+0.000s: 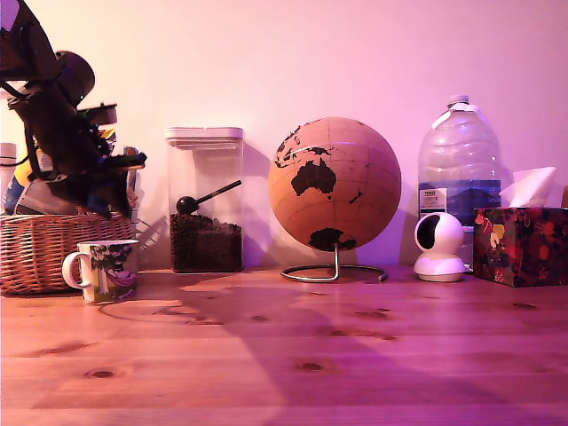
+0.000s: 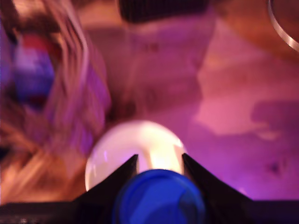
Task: Pick up the coffee capsules from the table one by one and drop them inside the nearest coffee cup
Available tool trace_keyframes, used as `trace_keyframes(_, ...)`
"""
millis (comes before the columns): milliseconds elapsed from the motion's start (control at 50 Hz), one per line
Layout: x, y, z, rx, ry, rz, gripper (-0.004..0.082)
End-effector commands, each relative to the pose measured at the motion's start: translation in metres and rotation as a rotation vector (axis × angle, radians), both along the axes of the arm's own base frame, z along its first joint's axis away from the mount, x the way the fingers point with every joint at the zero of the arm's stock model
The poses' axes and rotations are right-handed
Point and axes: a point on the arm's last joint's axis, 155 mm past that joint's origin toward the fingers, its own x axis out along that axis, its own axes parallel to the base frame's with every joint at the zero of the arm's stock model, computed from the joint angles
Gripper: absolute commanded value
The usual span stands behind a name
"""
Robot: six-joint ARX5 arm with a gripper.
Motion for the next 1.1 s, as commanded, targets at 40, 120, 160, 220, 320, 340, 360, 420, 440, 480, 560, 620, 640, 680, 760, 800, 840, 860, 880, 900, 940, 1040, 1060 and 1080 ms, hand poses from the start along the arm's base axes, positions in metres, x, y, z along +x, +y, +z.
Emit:
trace_keyframes(40, 0.0067, -0.0014, -0.0044, 0.002, -0.009, -0.005, 0.0218)
trace_keyframes(120, 0.0076, -0.0015, -0.0035, 0.002, -0.014, -0.005, 0.0218)
trace_keyframes(160, 0.0086, -0.0016, -0.0024, 0.002, -0.019, -0.005, 0.0218)
trace_keyframes(220, 0.0101, -0.0014, -0.0007, 0.001, -0.028, -0.004, 0.0219)
trace_keyframes(320, 0.0109, -0.0006, 0.0000, 0.001, -0.033, -0.003, 0.0218)
trace_keyframes(340, 0.0109, -0.0006, 0.0000, 0.000, -0.032, -0.003, 0.0218)
trace_keyframes(360, 0.0108, -0.0006, -0.0001, 0.000, -0.032, -0.003, 0.0218)
trace_keyframes(420, 0.0108, -0.0006, -0.0001, 0.000, -0.032, -0.003, 0.0218)
trace_keyframes(440, 0.0108, -0.0006, -0.0001, 0.000, -0.032, -0.003, 0.0218)
trace_keyframes(480, 0.0108, -0.0006, -0.0001, 0.000, -0.032, -0.003, 0.0218)
trace_keyframes(560, 0.0103, -0.0006, -0.0007, 0.001, -0.029, -0.003, 0.0218)
trace_keyframes(620, 0.0095, -0.0005, -0.0015, 0.001, -0.024, -0.003, 0.0218)
trace_keyframes(640, 0.0094, -0.0005, -0.0016, 0.001, -0.023, -0.003, 0.0218)
trace_keyframes(680, 0.0094, -0.0005, -0.0016, 0.001, -0.023, -0.003, 0.0219)
trace_keyframes(760, 0.0103, -0.0003, -0.0007, 0.001, -0.029, -0.002, 0.0220)
trace_keyframes(800, 0.0111, 0.0003, 0.0001, 0.001, -0.033, -0.001, 0.0239)
trace_keyframes(840, 0.0124, 0.0010, 0.0014, 0.010, -0.043, -0.009, 0.0295)
trace_keyframes(860, 0.0129, 0.0010, 0.0019, 0.010, -0.046, -0.009, 0.0339)
trace_keyframes(880, 0.0134, 0.0010, 0.0025, 0.010, -0.049, -0.009, 0.0394)
trace_keyframes(900, 0.0136, 0.0007, 0.0028, 0.009, -0.051, -0.010, 0.0457)
trace_keyframes(940, 0.0138, 0.0012, 0.0029, 0.011, -0.051, -0.008, 0.0580)
trace_keyframes(1040, 0.0138, 0.0018, 0.0027, 0.023, -0.054, -0.014, 0.0691)
trace_keyframes(1060, 0.0140, 0.0018, 0.0029, 0.023, -0.055, -0.014, 0.0691)
trace_keyframes(1080, 0.0142, 0.0017, 0.0032, 0.023, -0.056, -0.014, 0.0691)
